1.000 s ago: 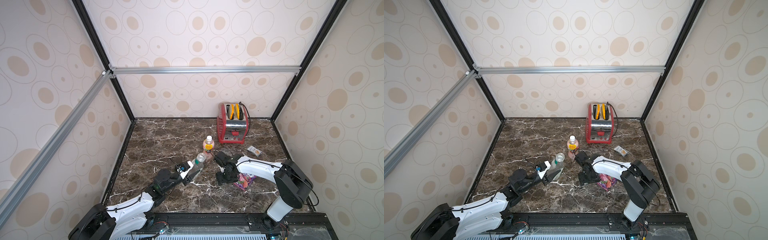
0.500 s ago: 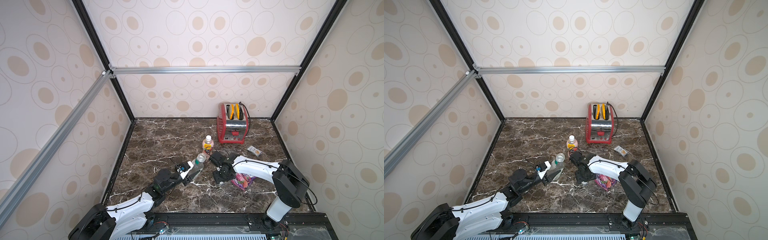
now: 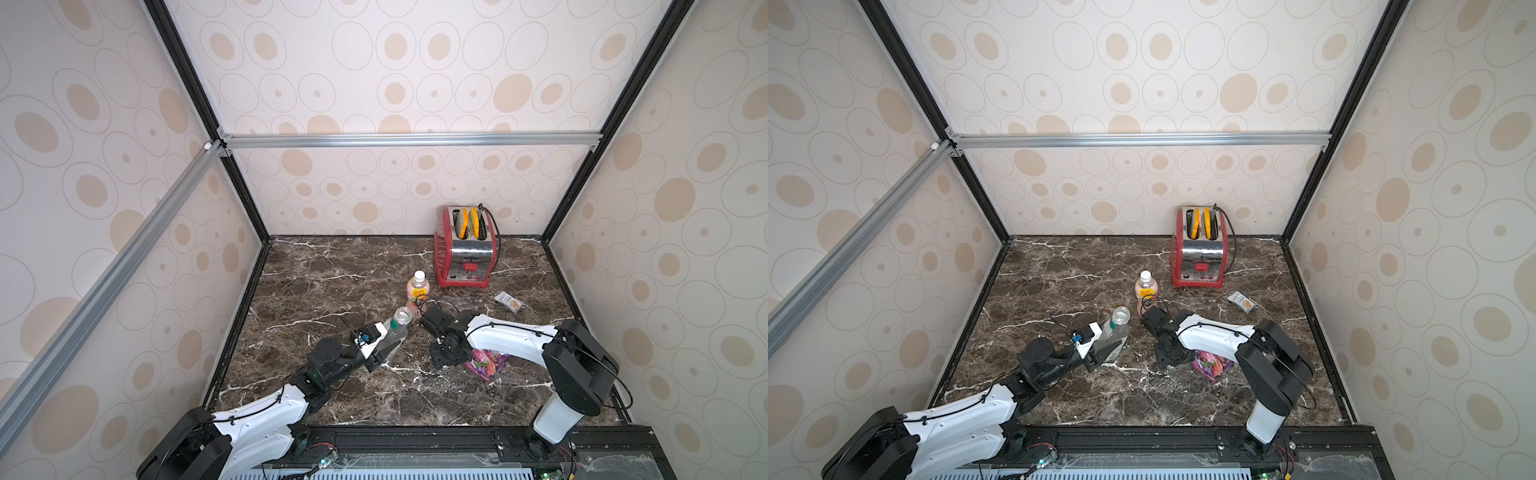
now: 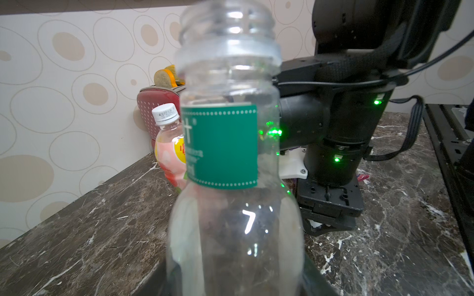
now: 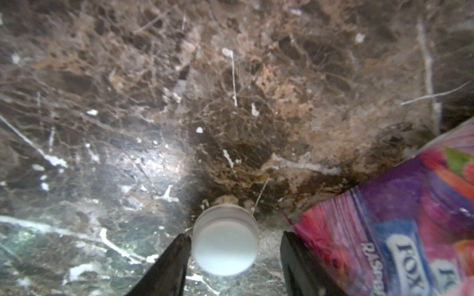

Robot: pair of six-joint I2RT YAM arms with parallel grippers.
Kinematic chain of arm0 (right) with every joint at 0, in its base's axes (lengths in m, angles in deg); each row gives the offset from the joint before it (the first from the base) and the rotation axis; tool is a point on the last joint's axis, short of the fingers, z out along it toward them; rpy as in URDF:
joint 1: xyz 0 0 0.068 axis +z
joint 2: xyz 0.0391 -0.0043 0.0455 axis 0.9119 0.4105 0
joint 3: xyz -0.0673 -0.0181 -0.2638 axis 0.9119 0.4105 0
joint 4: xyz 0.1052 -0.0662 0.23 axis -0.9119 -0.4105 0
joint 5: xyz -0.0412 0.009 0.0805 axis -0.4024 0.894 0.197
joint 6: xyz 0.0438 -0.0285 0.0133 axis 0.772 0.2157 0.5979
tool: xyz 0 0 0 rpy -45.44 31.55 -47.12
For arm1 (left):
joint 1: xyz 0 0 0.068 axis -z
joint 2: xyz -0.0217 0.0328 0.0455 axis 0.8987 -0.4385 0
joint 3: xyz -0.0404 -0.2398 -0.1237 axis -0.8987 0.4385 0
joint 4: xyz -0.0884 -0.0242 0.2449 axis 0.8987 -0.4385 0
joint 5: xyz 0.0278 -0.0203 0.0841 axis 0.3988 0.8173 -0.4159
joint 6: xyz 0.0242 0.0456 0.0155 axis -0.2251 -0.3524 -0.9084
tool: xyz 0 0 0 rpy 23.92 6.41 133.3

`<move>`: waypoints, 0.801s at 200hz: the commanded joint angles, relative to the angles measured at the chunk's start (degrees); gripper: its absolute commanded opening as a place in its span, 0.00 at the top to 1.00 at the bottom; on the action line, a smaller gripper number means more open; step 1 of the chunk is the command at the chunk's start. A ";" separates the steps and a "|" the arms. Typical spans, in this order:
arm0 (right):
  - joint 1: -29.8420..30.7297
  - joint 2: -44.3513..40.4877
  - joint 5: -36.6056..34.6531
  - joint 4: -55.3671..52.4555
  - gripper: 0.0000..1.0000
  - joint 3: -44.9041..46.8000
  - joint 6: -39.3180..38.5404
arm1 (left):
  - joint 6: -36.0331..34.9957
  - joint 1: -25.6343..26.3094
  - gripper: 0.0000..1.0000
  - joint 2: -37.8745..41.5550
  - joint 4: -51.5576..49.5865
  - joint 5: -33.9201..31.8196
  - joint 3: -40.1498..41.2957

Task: Screw on the bottle caps
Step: Screw the bottle cap onto the plastic bottle.

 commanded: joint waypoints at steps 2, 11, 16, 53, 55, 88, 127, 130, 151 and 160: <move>-1.49 -1.97 -1.60 -1.42 0.40 2.50 -0.28 | -0.22 -0.19 0.46 0.49 0.56 0.66 -1.06; -2.26 -2.50 -0.84 -1.32 0.40 3.23 -0.70 | -0.20 -0.20 0.46 0.44 0.55 0.79 -1.09; -2.56 -2.86 -0.31 -1.11 0.40 3.56 -0.90 | -0.20 -0.20 0.46 0.44 0.55 0.77 -1.10; -3.46 -4.30 2.56 -0.64 0.40 3.52 -2.83 | -0.07 -0.17 0.46 -0.16 0.55 1.19 -1.35; -3.51 -4.24 2.73 -0.62 0.40 3.53 -2.86 | -0.06 -0.24 0.46 -0.16 0.56 1.16 -1.36; -4.09 -3.98 4.58 1.15 0.41 3.97 -2.28 | -0.03 -0.24 0.46 -0.17 0.64 1.36 -1.37; -4.18 -4.00 3.55 0.73 0.43 4.22 -1.56 | -0.03 -0.18 0.46 0.16 0.47 1.28 -1.37; -4.20 -4.02 3.38 0.64 0.44 4.22 -1.48 | -0.07 -0.22 0.46 0.11 0.47 1.26 -1.37; -4.30 -4.41 2.26 0.23 0.46 4.47 -1.33 | -0.01 -0.18 0.46 0.01 0.47 1.37 -1.37; -4.28 -4.26 1.93 -0.15 0.46 4.41 -1.29 | 0.05 -0.25 0.46 0.01 0.47 1.36 -1.37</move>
